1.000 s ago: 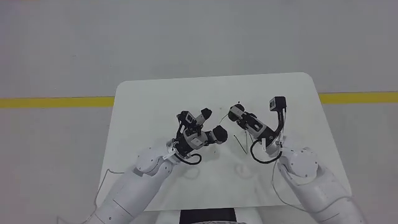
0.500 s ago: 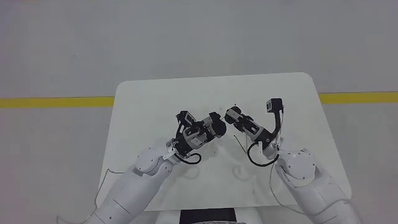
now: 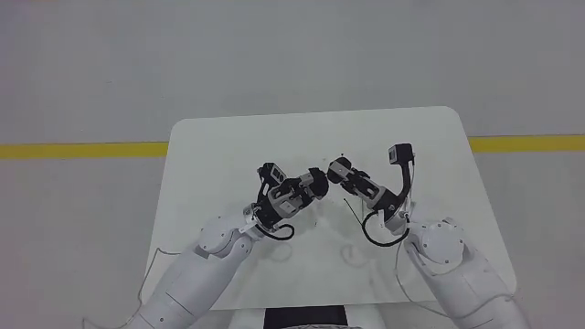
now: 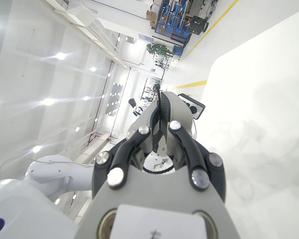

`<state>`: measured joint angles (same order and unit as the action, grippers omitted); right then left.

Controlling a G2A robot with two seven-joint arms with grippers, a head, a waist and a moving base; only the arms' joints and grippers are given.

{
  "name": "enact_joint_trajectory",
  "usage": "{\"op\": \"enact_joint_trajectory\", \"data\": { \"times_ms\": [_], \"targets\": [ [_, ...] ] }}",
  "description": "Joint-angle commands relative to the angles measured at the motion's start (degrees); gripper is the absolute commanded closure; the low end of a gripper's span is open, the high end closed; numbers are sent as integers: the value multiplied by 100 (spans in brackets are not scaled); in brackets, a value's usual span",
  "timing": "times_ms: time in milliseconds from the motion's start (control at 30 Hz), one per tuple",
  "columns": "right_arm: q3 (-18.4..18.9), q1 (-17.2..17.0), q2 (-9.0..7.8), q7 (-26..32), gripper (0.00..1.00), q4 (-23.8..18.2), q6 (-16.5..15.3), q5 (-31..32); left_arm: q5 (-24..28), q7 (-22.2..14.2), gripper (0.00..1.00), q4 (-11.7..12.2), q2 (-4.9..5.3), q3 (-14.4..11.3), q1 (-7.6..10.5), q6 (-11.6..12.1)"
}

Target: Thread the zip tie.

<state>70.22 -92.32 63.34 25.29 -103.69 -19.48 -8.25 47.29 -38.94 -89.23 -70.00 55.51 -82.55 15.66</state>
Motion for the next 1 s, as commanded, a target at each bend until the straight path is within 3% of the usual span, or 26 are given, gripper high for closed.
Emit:
{"op": "enact_joint_trajectory", "data": {
  "times_ms": [0, 333, 567, 833, 867, 900, 967],
  "targets": [
    [13, -6, 16, 18, 100, -3, 0, 10, 5, 1, 89, 12, 1, 3, 0, -5],
    [102, -39, 99, 177, 100, -38, 0, 67, 27, 39, 88, 87, -1, 10, 15, 21],
    [138, -67, 153, 262, 100, -27, 0, 144, 38, 62, 100, 97, 0, 21, 1, 37],
    [187, -84, 207, 365, 100, -10, 0, 172, 26, 78, 100, 145, -1, 16, 14, 36],
    [197, -90, 212, 375, 67, -1, 0, 172, 9, 78, 100, 155, 0, 20, 17, 45],
    [207, -99, 217, 386, 4, 9, 0, 155, -21, 79, 100, 164, 2, 24, 19, 60],
    [251, -113, 227, 418, 0, 17, 0, 128, -105, 64, 100, 176, 8, 38, 24, 101]
  ]
}}
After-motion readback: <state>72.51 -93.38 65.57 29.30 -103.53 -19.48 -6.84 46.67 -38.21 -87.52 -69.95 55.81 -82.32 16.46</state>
